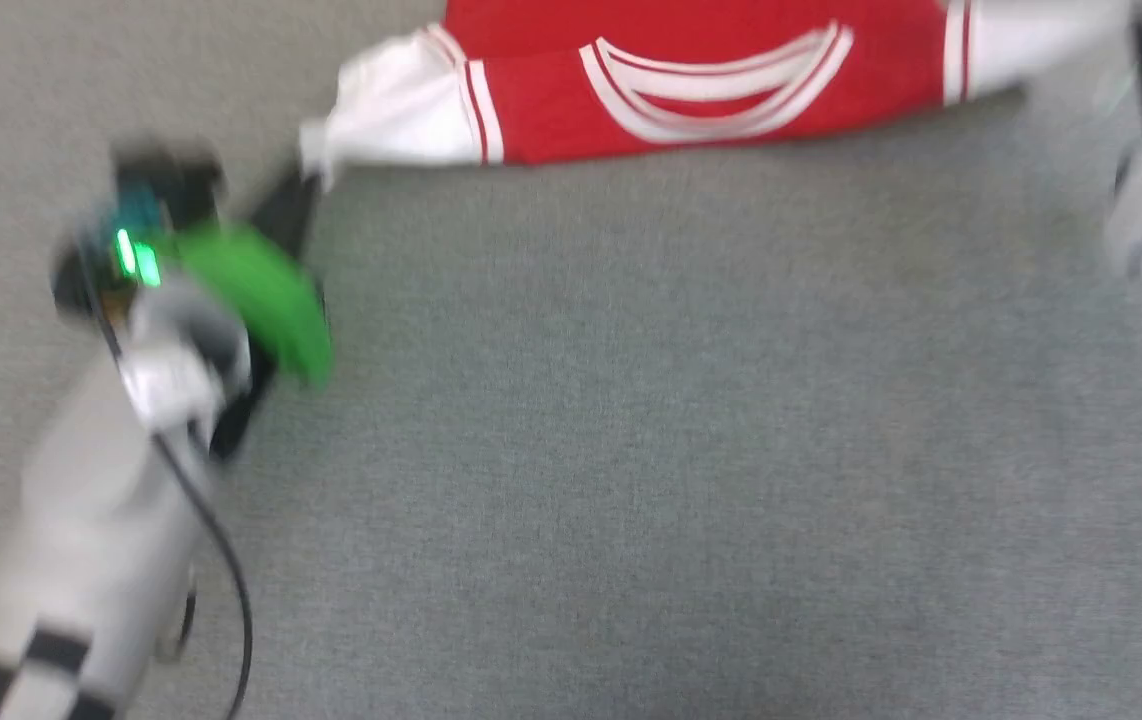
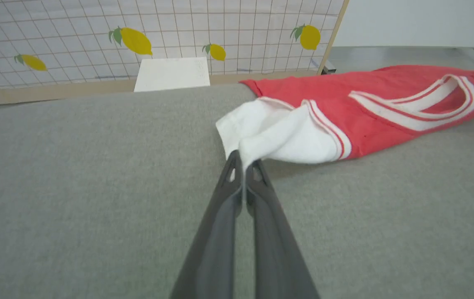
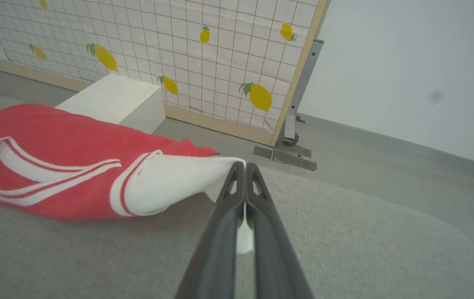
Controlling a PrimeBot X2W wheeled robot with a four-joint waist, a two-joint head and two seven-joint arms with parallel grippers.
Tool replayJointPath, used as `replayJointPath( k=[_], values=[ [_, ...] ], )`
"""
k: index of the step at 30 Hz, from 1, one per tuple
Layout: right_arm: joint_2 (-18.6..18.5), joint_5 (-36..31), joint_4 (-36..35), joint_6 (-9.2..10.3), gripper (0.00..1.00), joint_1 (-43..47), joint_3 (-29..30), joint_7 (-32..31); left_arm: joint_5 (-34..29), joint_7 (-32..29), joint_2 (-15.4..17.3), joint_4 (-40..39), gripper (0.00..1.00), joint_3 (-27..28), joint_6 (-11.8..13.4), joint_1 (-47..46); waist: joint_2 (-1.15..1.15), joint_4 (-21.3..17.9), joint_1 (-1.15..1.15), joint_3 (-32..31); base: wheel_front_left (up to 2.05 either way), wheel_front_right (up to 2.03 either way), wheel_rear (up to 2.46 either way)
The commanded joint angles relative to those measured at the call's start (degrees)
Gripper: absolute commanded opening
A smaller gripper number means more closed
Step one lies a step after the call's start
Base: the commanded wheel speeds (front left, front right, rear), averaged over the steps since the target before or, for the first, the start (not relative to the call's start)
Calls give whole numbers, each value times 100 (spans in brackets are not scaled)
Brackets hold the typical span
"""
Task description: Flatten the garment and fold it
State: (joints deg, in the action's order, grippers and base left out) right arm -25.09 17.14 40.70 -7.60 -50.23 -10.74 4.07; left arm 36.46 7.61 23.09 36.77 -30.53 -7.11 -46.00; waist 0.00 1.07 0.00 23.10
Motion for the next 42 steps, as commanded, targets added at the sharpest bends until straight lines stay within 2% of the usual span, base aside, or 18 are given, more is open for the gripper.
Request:
replayJointPath(
  k=[1, 6, 16, 18, 19, 20, 24, 29, 30, 31, 37, 42],
  values=[
    [-165, 164, -162, 11, 0, 423, -28, -95, 123, -75, 177, -197, 0, -86, -35, 403, 0, -44, 0, -769, 0, 0, 0],
    [-457, 721, -736, 11, 0, 1828, -31, -594, 401, -379, 608, -880, 0, -263, -10, 1715, 0, -83, 0, -1312, 0, 0, 0],
    [-923, 1349, -1902, 11, 0, 3988, 127, -1753, 721, -650, 1305, -1868, 0, -203, 504, 3437, 0, -139, 0, -2118, 0, 0, 0],
    [-1016, 1482, -2152, 11, 0, 4374, 126, -2158, 831, -708, 1385, -2015, 0, -187, 572, 3722, 0, -144, 0, -2255, 0, 0, 0],
    [-1183, 1613, -2564, 11, 0, 4964, 197, -2819, 1002, -906, 1493, -2318, 0, -251, 618, 4164, 0, -139, 0, -2409, 0, 0, 0],
    [-1226, 1619, -2716, 11, 0, 5165, 243, -3021, 1039, -992, 1538, -2440, 0, -292, 648, 4320, 0, -136, 0, -2451, 0, 0, 0],
    [-1211, 1624, -3142, 11, 0, 5823, 490, -3654, 1173, -1236, 1627, -2891, 0, -390, 827, 4778, 0, -93, 0, -2504, 0, 0, 0],
    [-968, 1512, -3433, 11, 0, 6276, 765, -4134, 1217, -1424, 1577, -3266, 0, -549, 994, 5059, 0, 7, 0, -2451, 0, 0, 0],
    [-916, 1466, -3479, 11, 40, 6318, 847, -4216, 1208, -1458, 1553, -3334, 0, -590, 1005, 5070, 0, 48, 0, -2406, 0, 0, 0],
    [-879, 1428, -3528, 11, 100, 6323, 908, -4269, 1196, -1481, 1532, -3385, 0, -619, 1013, 5063, 0, 78, 0, -2375, 0, 0, 0],
    [-592, 1641, -4006, 11, 100, 5895, 1463, -4731, 1112, -1611, 1446, -3822, 0, -678, 1041, 4802, 0, 400, 0, -2019, 0, 0, 0],
    [-536, 1655, -4204, 11, 100, 4954, 1769, -5053, 980, -1701, 1435, -4341, 0, -690, 1106, 4563, 0, 771, 0, -1497, 0, 0, 0]
  ],
)
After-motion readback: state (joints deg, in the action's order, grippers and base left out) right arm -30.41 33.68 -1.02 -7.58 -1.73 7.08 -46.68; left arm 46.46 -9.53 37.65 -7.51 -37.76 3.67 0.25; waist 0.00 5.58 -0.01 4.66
